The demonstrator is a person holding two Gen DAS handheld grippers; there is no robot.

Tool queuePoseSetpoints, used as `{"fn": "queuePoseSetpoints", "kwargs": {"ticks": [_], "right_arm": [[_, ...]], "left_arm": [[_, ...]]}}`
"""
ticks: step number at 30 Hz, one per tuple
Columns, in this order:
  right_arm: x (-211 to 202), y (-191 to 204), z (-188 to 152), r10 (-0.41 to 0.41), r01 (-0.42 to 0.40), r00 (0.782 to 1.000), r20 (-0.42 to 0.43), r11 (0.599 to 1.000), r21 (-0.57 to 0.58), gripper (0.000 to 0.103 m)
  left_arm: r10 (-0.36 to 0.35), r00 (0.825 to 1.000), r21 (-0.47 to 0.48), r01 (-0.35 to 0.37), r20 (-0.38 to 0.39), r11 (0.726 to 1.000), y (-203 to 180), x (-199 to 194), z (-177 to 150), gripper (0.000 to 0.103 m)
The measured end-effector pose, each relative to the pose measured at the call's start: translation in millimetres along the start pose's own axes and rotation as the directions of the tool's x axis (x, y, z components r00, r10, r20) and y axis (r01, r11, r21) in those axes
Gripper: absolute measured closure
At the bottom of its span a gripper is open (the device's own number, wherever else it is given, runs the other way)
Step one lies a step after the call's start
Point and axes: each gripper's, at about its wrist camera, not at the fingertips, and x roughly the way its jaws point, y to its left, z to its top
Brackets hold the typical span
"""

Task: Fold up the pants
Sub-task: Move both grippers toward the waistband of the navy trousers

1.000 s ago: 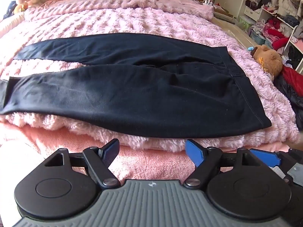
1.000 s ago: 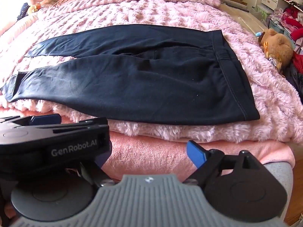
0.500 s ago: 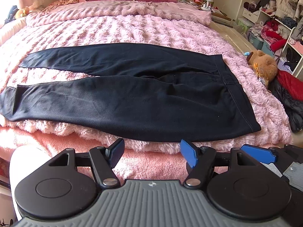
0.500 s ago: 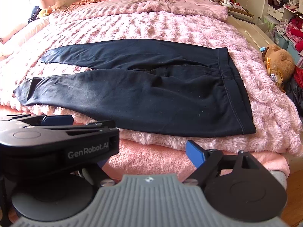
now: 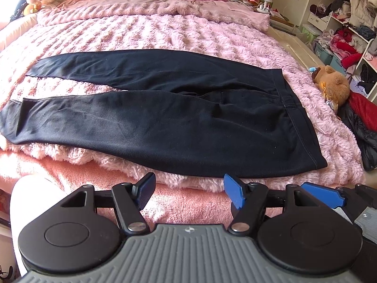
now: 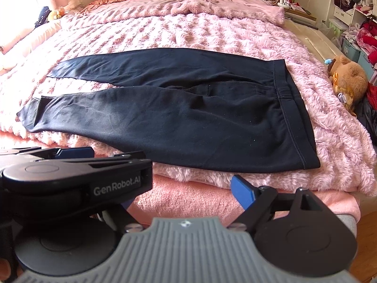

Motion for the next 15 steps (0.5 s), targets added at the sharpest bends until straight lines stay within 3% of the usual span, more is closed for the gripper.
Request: {"fn": "queuePoseSetpoints", "kwargs": {"ticks": [15], "right_arm": [[-1.9, 3.1, 2.7, 0.001, 0.000, 1.000, 0.014, 1.000, -0.005, 0.024]], "left_arm": [[0.016, 1.000, -0.001, -0.016, 0.015, 1.000, 1.9, -2.6, 0.7, 0.025]]}}
